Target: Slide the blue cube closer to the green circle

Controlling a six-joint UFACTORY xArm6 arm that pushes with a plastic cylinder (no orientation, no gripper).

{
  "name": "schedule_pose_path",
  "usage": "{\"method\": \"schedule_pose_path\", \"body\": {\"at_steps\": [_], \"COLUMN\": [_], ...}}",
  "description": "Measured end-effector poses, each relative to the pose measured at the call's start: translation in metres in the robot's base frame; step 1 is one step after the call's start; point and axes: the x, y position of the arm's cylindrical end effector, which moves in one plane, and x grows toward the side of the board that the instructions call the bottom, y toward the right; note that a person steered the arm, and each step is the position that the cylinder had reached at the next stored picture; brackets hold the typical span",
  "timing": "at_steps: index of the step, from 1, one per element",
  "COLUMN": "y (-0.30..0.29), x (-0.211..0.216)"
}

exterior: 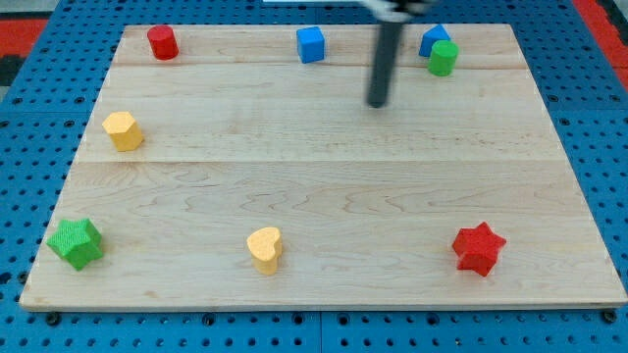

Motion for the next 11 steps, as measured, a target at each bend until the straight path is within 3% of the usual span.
{"method": "schedule_pose_path", "body": {"at_steps": [1, 3, 4, 5, 6, 7, 8, 11], "y": [-0.063, -0.08, -0.064, 0.005, -0.046, -0.032, 0.017, 0.069], "x": [-0.044, -0.1, -0.102, -0.103, -0.098, -0.12, -0.139, -0.113]}}
